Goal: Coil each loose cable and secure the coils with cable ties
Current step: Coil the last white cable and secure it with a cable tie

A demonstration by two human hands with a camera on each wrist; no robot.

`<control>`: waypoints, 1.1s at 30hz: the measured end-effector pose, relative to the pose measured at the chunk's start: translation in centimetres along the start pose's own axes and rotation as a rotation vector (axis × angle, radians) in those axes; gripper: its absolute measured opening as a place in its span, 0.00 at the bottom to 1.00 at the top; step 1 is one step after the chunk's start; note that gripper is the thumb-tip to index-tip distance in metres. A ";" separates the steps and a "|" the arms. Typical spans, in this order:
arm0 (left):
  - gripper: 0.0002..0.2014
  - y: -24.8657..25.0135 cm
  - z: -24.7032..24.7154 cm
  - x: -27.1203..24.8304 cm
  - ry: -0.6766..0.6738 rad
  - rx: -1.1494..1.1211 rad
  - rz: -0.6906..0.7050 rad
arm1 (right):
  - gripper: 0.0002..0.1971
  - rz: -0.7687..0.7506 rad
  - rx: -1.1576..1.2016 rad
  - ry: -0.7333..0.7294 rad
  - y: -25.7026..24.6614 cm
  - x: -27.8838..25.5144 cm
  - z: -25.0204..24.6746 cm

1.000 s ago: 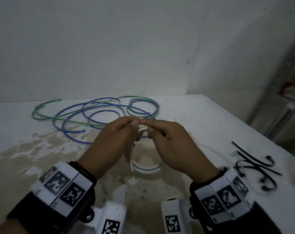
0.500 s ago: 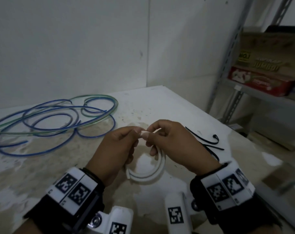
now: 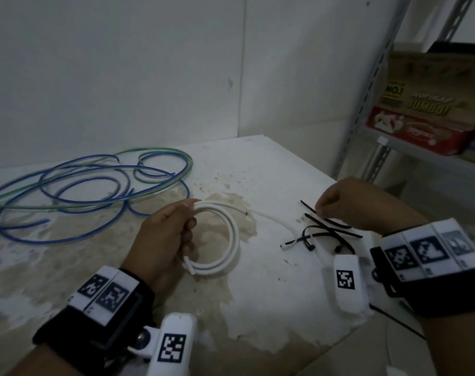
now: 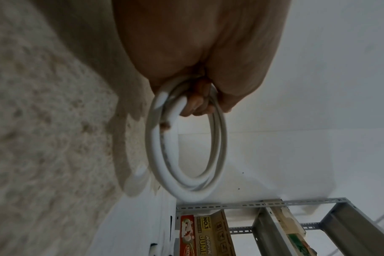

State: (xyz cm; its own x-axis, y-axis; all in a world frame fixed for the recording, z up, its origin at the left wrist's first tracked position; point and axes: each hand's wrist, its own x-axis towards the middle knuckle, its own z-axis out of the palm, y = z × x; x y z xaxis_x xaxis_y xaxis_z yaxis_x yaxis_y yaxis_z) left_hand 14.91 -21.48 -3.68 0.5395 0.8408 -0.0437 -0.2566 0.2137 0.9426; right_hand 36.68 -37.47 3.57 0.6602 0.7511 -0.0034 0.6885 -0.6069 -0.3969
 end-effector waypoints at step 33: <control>0.08 -0.3 -0.9 0.5 -0.004 -0.085 -0.027 | 0.12 0.005 -0.379 -0.323 -3.7 3.8 4.1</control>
State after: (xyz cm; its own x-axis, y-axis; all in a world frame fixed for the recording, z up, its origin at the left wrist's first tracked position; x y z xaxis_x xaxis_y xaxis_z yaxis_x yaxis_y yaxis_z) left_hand 14.55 -20.67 -4.24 0.5505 0.8321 -0.0673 -0.3091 0.2781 0.9095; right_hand 35.46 -31.29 1.29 0.5781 0.7538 -0.3123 0.7860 -0.6172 -0.0347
